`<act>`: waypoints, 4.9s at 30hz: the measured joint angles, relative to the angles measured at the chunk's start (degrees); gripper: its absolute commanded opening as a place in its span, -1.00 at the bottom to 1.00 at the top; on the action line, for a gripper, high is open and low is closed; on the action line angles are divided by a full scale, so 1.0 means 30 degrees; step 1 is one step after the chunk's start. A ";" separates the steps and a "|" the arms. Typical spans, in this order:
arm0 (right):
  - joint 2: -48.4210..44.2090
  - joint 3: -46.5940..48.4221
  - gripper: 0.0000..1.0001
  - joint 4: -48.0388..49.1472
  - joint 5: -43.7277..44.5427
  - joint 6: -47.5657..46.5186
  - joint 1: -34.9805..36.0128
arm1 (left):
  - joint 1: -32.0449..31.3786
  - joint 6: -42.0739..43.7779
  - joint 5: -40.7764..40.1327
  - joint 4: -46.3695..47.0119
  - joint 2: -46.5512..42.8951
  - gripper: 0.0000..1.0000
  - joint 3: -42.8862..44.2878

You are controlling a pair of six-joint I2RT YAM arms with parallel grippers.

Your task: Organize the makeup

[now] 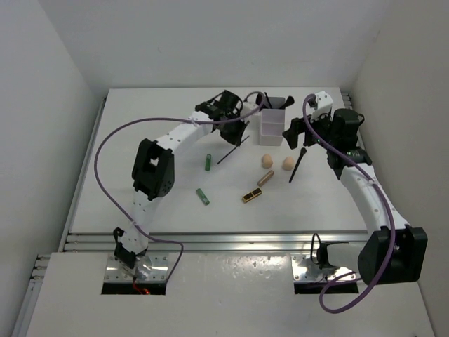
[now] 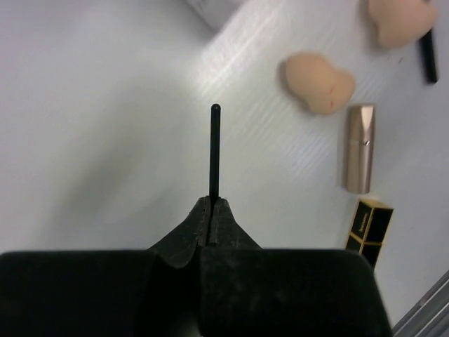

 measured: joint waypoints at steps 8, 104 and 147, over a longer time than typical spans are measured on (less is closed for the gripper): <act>0.0248 -0.1377 0.74 0.5064 -0.3621 0.4911 -0.0095 | 0.1581 -0.2528 0.0474 0.4874 -0.4240 -1.00 -0.0597; 1.1577 1.1825 -0.82 -1.1650 -1.5424 0.5421 0.4379 | -0.1013 3.7091 0.4218 1.7180 -1.3209 -1.00 -1.7376; 0.4095 0.2273 0.22 1.2750 -0.9347 1.2509 0.2324 | 0.0852 -0.4379 1.2517 1.7602 -0.8692 -1.00 -0.9981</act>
